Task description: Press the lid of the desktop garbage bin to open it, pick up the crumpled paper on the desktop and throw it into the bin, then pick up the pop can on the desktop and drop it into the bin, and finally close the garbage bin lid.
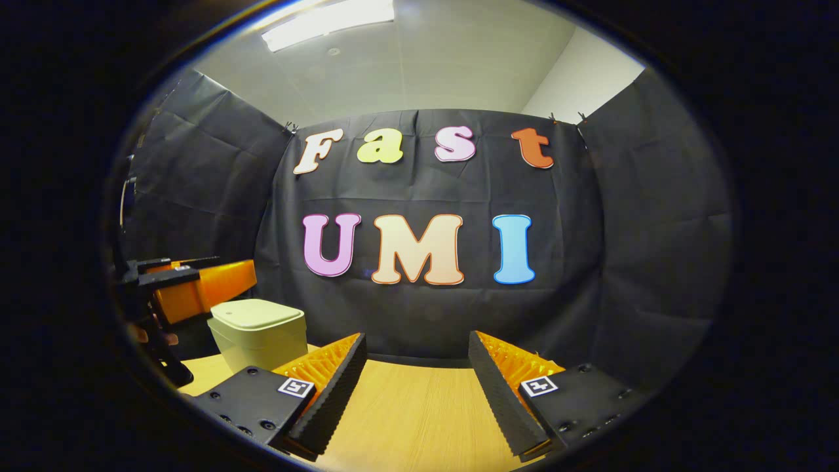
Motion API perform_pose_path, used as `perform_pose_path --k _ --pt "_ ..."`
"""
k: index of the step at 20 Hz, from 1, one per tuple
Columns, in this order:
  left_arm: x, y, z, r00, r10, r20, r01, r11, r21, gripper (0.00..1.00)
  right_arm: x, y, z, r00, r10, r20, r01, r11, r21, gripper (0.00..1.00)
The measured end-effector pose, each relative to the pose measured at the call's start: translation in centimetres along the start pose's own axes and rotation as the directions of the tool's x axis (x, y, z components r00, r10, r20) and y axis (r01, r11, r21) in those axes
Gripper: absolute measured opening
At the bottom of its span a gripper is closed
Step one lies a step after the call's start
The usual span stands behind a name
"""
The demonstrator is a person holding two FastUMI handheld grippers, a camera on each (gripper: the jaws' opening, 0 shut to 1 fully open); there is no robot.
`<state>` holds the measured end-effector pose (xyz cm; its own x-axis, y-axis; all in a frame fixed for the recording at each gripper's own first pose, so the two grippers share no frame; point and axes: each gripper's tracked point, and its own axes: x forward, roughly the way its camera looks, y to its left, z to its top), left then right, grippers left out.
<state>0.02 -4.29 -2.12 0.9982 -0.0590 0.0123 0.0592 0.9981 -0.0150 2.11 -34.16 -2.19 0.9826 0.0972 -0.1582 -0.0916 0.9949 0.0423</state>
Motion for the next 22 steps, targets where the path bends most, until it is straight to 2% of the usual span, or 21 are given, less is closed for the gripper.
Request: perform_pose_path --k 5,6,7,11,13,15,19,20,22 --pt "-1.6 0.3 -1.0 0.998 -0.056 -0.025 0.055 0.998 -0.02 0.92 -2.1 1.5 0.0 0.996 -0.087 0.035 0.088 0.996 -0.028 0.98" --pt "-2.1 0.7 -1.0 0.998 -0.054 -0.023 0.054 0.998 -0.019 0.97 -2.6 2.0 0.1 0.995 -0.095 0.037 0.096 0.995 -0.034 0.98" --pt "-2.4 0.9 -0.6 0.998 -0.059 -0.007 0.059 0.998 -0.025 0.93 -3.1 2.3 0.2 0.994 -0.105 0.044 0.106 0.994 -0.04 0.98" --pt "-3.2 -0.1 -2.1 0.993 -0.117 -0.028 0.116 0.993 -0.034 0.94 -4.6 2.6 0.6 0.99 -0.132 0.051 0.135 0.99 -0.049 0.98" --pt "-3.1 0.1 -2.1 0.994 -0.105 -0.032 0.104 0.994 -0.024 0.93 -4.6 2.2 0.6 0.99 -0.13 0.047 0.133 0.99 -0.055 1.0" --pt "-3.2 -0.3 -2.2 0.996 -0.089 -0.031 0.089 0.996 -0.019 0.93 -4.6 1.7 0.7 0.991 -0.121 0.049 0.124 0.991 -0.056 0.97" --pt "-3.3 -0.8 -2.8 0.998 -0.037 -0.05 0.038 0.999 0.023 0.93 -4.2 0.7 0.7 0.997 -0.07 0.044 0.072 0.996 -0.06 0.98" --pt "-3.2 -1.1 -2.5 0.999 -0.033 -0.042 0.034 0.999 0.017 0.93 -4.2 0.3 0.9 0.996 -0.068 0.052 0.071 0.996 -0.062 1.0" --pt "-3.2 -1.6 -3.1 0.998 -0.033 -0.057 0.034 0.999 0.011 0.92 -3.9 -0.3 0.6 0.998 -0.058 0.038 0.06 0.997 -0.055 0.97"
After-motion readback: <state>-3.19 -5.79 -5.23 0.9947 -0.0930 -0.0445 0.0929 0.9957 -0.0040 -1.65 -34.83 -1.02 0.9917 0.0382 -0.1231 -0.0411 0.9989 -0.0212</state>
